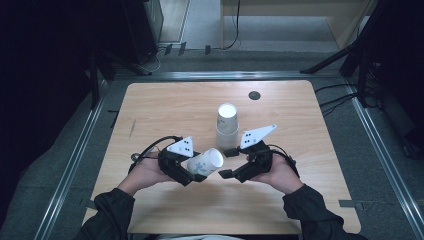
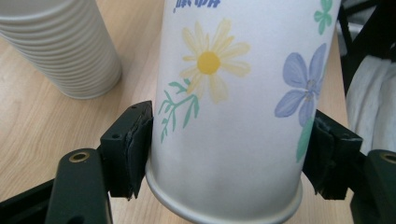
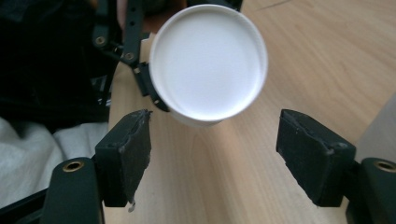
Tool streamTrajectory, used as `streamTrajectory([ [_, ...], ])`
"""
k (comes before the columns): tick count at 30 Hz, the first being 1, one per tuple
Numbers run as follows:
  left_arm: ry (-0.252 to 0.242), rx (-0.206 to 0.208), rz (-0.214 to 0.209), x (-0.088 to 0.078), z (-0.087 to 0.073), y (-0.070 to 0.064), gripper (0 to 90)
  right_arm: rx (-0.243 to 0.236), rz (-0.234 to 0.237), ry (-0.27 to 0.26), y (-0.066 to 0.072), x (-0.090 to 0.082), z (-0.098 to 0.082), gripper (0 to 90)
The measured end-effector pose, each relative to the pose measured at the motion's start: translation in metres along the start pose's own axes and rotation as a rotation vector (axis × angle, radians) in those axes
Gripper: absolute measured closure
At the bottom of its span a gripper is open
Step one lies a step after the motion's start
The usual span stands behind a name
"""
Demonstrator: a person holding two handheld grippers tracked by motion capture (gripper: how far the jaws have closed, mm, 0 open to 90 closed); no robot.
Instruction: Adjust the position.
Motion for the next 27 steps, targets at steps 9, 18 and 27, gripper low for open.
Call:
streamTrajectory([
  [9, 0.122, 0.057, -0.018, 0.017, 0.001, 0.001, 26.6, -0.059, -0.05, 0.059, 0.004, 0.007, -0.016, 26.8],
  [18, 0.203, 0.071, -0.082, 0.034, 0.002, 0.002, 26.6, -0.056, -0.07, 0.074, 0.001, 0.009, -0.027, 26.5],
  [27, 0.273, 0.119, -0.11, 0.048, 0.007, 0.0, 26.6, -0.045, -0.071, 0.089, 0.0, 0.014, -0.034, 25.7],
])
Point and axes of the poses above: each handheld gripper's, and its own axes: x roughly forward along the jaws, z roughly out of its top, y roughly to its left, the point moved 5 cm from there along x, roughly forward along the jaws
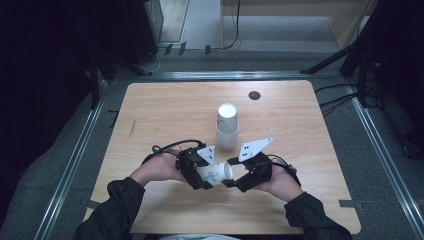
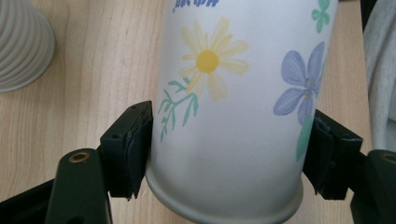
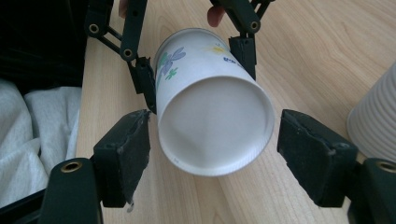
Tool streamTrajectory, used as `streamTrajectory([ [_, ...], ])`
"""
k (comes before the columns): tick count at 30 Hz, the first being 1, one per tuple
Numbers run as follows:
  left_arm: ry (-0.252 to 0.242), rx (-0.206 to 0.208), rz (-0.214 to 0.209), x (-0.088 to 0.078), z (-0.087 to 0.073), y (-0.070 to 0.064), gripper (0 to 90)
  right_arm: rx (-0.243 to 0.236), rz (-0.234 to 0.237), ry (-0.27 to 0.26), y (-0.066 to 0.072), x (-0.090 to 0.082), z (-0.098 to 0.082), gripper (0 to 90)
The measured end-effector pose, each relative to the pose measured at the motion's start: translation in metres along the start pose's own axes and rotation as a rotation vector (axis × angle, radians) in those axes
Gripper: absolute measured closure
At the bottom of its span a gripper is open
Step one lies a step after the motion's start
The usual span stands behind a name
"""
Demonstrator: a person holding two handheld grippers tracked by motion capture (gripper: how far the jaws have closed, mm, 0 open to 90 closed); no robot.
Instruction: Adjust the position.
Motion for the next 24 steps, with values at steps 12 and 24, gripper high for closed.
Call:
streamTrajectory([
  [12, 0.012, 0.059, -0.02, 0.005, 0.005, -0.008, 26.6, -0.059, 0.029, 0.045, 0.01, 0.015, 0.001, 33.9],
  [24, -0.045, 0.017, -0.026, -0.002, 0.006, -0.004, 12.4, -0.056, 0.019, 0.029, 0.007, 0.003, 0.006, 35.1],
])
Point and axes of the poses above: each handheld gripper's, and its own axes: x roughly forward along the jaws, z roughly out of its top, y roughly to its left, the point moved 5 cm from there along x, roughly forward along the jaws
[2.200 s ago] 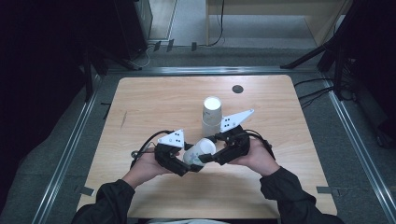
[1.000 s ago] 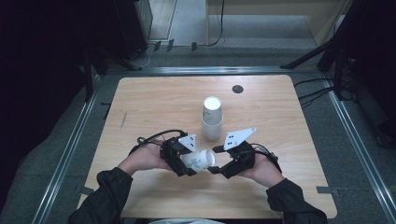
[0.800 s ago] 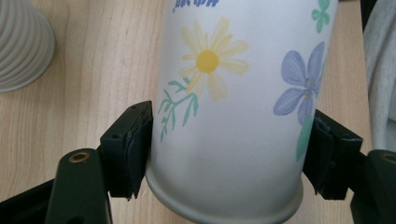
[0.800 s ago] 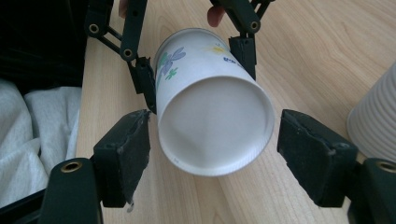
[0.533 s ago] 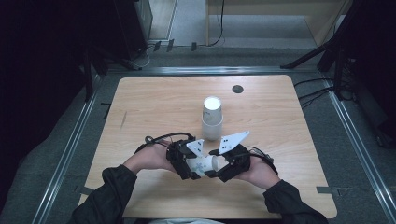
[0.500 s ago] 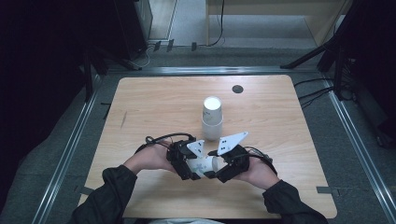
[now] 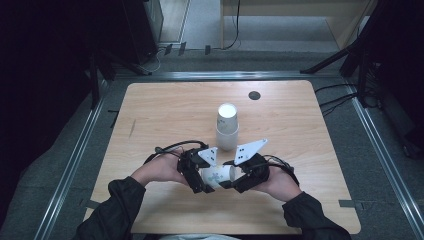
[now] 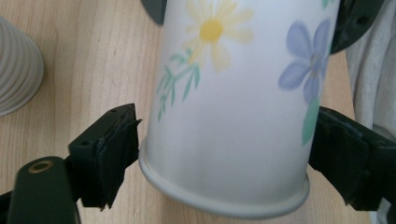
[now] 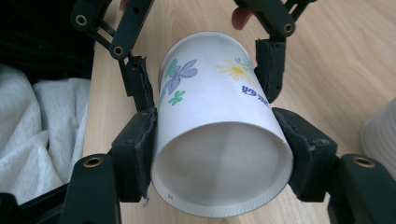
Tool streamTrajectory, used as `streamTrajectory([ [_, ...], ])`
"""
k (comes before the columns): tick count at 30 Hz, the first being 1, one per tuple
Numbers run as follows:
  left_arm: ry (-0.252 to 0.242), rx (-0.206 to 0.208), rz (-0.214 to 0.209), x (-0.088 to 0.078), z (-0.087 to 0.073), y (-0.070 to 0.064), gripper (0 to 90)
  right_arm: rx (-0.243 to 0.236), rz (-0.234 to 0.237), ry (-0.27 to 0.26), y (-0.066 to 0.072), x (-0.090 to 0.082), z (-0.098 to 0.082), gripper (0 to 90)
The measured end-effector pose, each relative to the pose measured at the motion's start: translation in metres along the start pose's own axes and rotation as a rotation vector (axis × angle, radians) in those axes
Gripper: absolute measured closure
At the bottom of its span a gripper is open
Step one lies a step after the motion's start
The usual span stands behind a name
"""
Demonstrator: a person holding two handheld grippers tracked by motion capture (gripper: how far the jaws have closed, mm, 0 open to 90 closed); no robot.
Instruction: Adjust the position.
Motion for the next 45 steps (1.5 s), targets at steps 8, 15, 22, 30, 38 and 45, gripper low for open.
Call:
streamTrajectory([
  [8, -0.098, -0.032, 0.041, -0.012, 0.002, 0.005, 9.8, 0.014, -0.005, -0.055, -0.004, -0.016, 0.002, 34.9],
  [15, -0.195, -0.078, 0.046, -0.026, -0.001, 0.003, 9.7, 0.021, 0.025, -0.107, -0.008, -0.025, 0.008, 34.9],
  [22, -0.253, -0.112, 0.054, -0.033, -0.006, 0.001, 9.7, 0.003, 0.06, -0.13, -0.009, -0.026, 0.015, 34.9],
  [30, -0.39, -0.173, 0.05, -0.042, -0.01, -0.003, 9.8, 0.008, 0.119, -0.168, -0.01, -0.026, 0.024, 34.9],
  [38, -0.476, -0.19, -0.007, -0.047, -0.014, -0.01, 13.1, 0.002, 0.177, -0.186, -0.01, -0.022, 0.033, 34.8],
  [45, -0.514, -0.183, -0.019, -0.051, -0.017, -0.013, 21.4, -0.003, 0.199, -0.187, -0.008, -0.017, 0.036, 34.8],
])
Point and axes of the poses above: each handheld gripper's, and its own axes: x roughly forward along the jaws, z roughly out of its top, y roughly to its left, the point moved 5 cm from there along x, roughly forward along the jaws
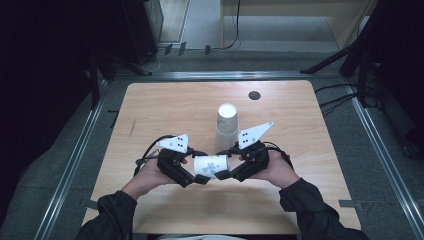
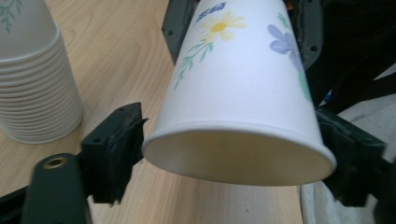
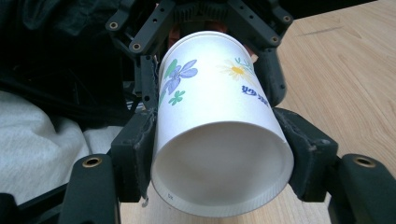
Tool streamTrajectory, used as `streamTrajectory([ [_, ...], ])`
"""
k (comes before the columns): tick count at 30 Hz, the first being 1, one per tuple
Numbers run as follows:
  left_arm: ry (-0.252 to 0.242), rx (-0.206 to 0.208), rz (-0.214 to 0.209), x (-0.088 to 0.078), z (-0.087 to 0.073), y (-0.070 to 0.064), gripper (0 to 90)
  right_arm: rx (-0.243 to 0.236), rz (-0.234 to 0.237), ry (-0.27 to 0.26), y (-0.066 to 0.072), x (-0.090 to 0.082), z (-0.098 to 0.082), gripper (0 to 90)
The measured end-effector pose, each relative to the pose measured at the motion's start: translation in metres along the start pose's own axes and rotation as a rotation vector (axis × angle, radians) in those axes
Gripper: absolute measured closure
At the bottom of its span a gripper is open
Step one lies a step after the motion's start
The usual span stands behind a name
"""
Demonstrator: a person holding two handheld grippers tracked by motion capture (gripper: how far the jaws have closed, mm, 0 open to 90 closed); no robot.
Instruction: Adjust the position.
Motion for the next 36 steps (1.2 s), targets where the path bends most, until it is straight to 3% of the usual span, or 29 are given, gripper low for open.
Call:
streamTrajectory([
  [10, 0.027, 0.026, 0.014, -0.005, 0.001, -0.002, 27.3, -0.003, -0.004, 0.011, 0.002, 0.003, -0.001, 31.9],
  [12, 0.046, 0.038, 0.025, -0.007, 0.001, -0.001, 27.3, -0.008, -0.017, 0.013, 0.002, 0.003, 0.0, 27.9],
  [17, 0.052, 0.03, 0.048, -0.018, 0.002, 0.003, 27.3, -0.002, -0.033, 0.03, 0.0, 0.001, -0.003, 27.8],
  [23, 0.084, 0.046, 0.082, -0.025, 0.005, 0.01, 27.0, -0.011, -0.094, 0.08, -0.003, -0.003, -0.011, 27.5],
  [29, 0.168, 0.059, 0.078, -0.017, 0.006, 0.013, 27.0, -0.01, -0.142, 0.1, -0.004, -0.008, -0.019, 27.4],
  [32, 0.26, 0.054, 0.084, -0.006, 0.005, 0.016, 27.0, -0.009, -0.171, 0.124, -0.004, -0.01, -0.025, 27.3],
  [35, 0.301, 0.047, 0.08, 0.001, 0.006, 0.016, 27.0, -0.006, -0.181, 0.137, -0.003, -0.011, -0.028, 27.3],
  [36, 0.32, 0.061, 0.077, 0.005, 0.007, 0.015, 27.0, -0.004, -0.184, 0.141, -0.003, -0.012, -0.029, 27.3],
])
Point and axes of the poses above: each handheld gripper's, and its own axes: x roughly forward along the jaws, z roughly out of its top, y roughly to its left, the point moved 5 cm from there along x, roughly forward along the jaws
